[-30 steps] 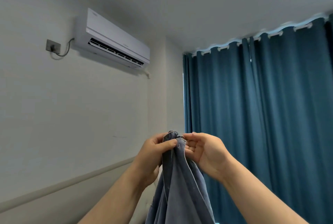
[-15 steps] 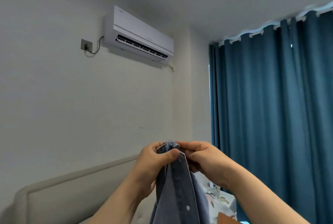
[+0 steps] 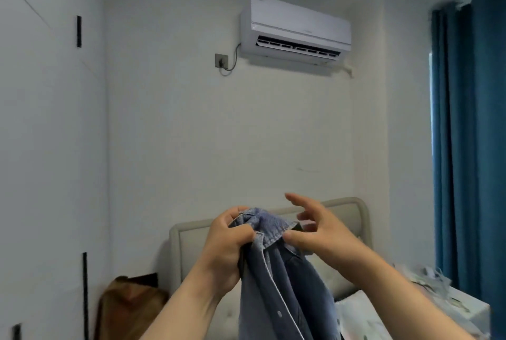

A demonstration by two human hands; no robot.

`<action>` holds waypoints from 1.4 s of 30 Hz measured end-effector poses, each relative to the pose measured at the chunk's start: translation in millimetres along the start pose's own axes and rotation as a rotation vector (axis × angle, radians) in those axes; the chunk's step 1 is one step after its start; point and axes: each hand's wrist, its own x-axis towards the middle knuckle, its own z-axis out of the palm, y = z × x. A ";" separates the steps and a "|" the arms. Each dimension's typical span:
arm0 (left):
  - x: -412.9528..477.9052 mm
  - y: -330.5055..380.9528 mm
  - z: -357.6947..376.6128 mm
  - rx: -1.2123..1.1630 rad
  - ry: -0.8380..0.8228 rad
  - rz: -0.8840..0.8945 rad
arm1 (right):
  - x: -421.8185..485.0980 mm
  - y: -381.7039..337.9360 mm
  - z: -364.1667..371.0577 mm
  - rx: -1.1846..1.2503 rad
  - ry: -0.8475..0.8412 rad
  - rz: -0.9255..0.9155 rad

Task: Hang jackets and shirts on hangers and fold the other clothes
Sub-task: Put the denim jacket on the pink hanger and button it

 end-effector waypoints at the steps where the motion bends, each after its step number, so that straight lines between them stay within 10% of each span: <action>1: -6.1 4.8 -12.3 -0.018 0.012 0.002 | 2.2 3.6 8.4 -0.048 -0.096 0.019; 5: -30.9 26.7 -60.8 -0.075 0.099 0.024 | 13.3 12.3 61.4 0.283 -0.603 0.089; 13: -81.0 56.8 -143.0 -0.068 0.473 0.133 | 15.1 23.7 174.0 0.595 -0.950 0.222; 23: -125.0 13.0 -217.3 0.233 0.919 0.185 | -4.3 0.3 316.4 0.601 -0.520 0.197; 32: -159.1 -25.3 -273.3 0.438 1.157 0.078 | 10.5 42.4 364.6 0.644 -0.746 0.466; 42: -139.4 -81.3 -319.6 0.576 1.462 0.139 | 111.8 112.9 476.8 0.580 -0.868 0.327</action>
